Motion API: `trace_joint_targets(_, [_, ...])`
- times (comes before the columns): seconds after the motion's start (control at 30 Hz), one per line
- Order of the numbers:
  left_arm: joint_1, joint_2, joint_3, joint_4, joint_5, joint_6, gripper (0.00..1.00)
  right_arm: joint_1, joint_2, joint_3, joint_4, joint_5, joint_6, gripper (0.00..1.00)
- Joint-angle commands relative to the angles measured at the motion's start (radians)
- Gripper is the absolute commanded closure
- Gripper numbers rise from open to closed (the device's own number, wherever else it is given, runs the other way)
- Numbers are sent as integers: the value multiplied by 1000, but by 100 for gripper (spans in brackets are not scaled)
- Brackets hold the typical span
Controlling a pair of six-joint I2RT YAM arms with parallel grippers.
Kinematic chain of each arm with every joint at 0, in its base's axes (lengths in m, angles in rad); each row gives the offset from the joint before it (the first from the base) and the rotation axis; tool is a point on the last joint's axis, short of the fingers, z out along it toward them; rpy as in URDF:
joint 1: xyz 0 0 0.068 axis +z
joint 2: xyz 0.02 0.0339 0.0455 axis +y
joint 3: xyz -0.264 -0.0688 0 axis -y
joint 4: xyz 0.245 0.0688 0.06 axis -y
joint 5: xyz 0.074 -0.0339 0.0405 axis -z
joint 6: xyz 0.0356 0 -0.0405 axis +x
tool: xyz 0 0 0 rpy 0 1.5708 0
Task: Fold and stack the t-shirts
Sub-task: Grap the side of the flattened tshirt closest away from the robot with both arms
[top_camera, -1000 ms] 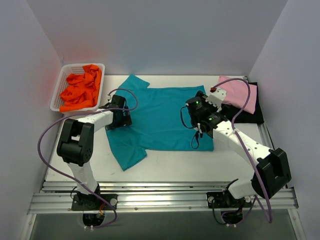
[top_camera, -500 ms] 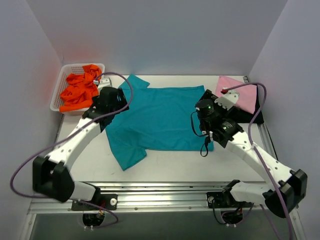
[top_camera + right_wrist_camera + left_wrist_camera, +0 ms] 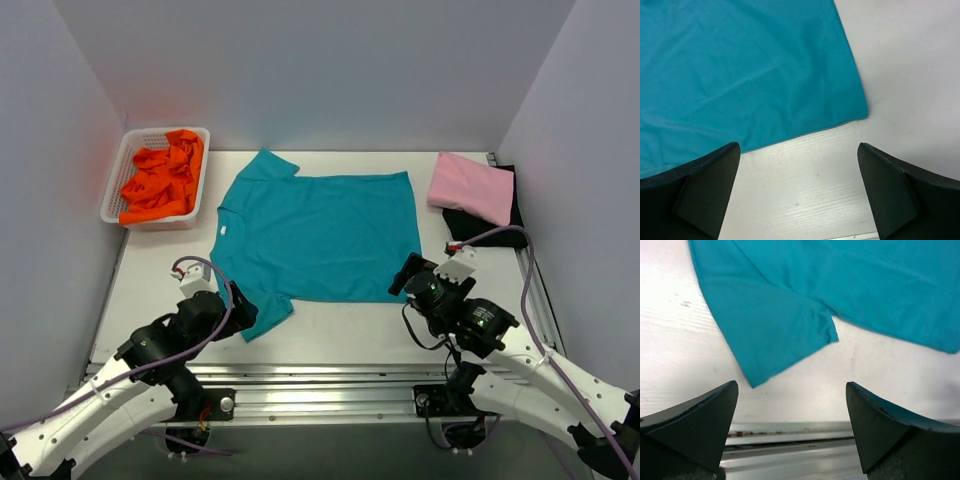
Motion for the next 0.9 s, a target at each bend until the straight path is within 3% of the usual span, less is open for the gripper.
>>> trace_joint_targets(0.0, [-96,-25,7,-134,-58,-204,2,10,-27,21,-83,91,99,0])
trace_joint_targets(0.13, [-107,136,-10,-179,-91,-325,1,10,67,55,-80,135,145,0])
trace_joint_targets(0.37, [-114,158,-156,-31,-67,-439,0,12,171,70,-30,181,141,0])
trace_joint_targets(0.87, [-114,287,-180,116,-77,-445,9,6,234,56,19,224,118,0])
